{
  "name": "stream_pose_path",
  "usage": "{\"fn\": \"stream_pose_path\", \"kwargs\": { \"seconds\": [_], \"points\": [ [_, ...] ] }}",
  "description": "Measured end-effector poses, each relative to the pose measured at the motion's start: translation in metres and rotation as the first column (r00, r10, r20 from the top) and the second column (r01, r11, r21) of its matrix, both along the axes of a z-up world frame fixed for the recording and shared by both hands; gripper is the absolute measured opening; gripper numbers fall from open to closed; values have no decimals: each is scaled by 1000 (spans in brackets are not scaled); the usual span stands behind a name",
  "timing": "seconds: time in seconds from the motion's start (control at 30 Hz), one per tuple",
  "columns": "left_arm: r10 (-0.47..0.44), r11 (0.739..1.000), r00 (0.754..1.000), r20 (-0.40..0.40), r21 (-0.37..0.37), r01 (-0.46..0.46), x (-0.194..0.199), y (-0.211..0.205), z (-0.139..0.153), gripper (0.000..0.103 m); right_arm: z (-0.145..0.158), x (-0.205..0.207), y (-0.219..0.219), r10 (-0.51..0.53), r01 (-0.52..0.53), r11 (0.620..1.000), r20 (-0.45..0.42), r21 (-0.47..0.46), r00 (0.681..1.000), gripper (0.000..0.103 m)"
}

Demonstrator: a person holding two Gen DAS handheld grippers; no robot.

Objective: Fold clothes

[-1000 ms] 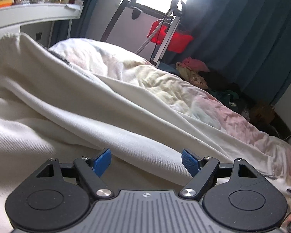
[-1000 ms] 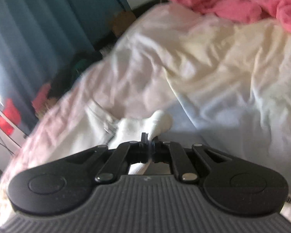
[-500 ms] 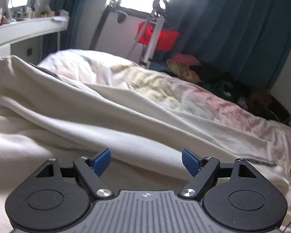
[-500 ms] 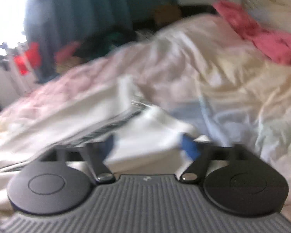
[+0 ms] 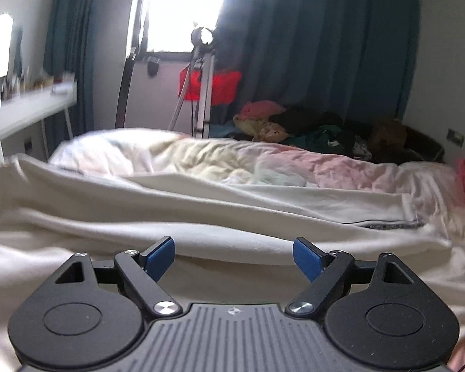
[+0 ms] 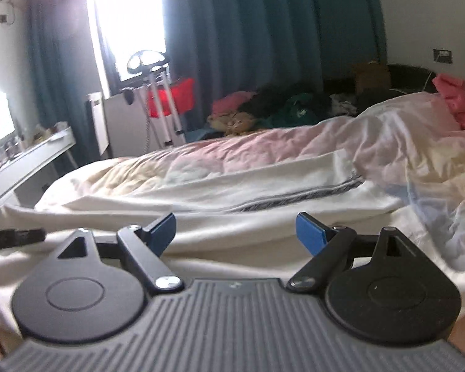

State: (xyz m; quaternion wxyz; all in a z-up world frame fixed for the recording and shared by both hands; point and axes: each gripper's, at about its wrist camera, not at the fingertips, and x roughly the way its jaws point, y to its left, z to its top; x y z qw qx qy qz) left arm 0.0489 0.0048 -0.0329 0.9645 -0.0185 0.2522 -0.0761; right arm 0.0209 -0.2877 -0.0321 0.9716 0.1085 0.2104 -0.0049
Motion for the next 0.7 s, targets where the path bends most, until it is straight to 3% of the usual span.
{"fn": "stream_pose_path", "kwargs": {
  "seconds": [0.27, 0.47, 0.57, 0.7],
  "points": [
    [31, 999, 999, 10, 9, -32, -24, 0, 4, 86, -3, -6, 17, 60, -59, 998, 10, -36, 998, 86],
    [108, 994, 990, -95, 3, -108, -27, 25, -10, 87, -14, 2, 12, 33, -33, 999, -44, -6, 998, 86],
    [184, 982, 970, -158, -7, -187, -23, 46, -12, 87, -18, 4, 9, 5, -6, 1000, -70, -14, 998, 86],
    [288, 953, 923, -255, -15, -302, -18, 84, -11, 87, -26, 11, 2, -28, 28, 1000, -125, -4, 992, 86]
  ]
}}
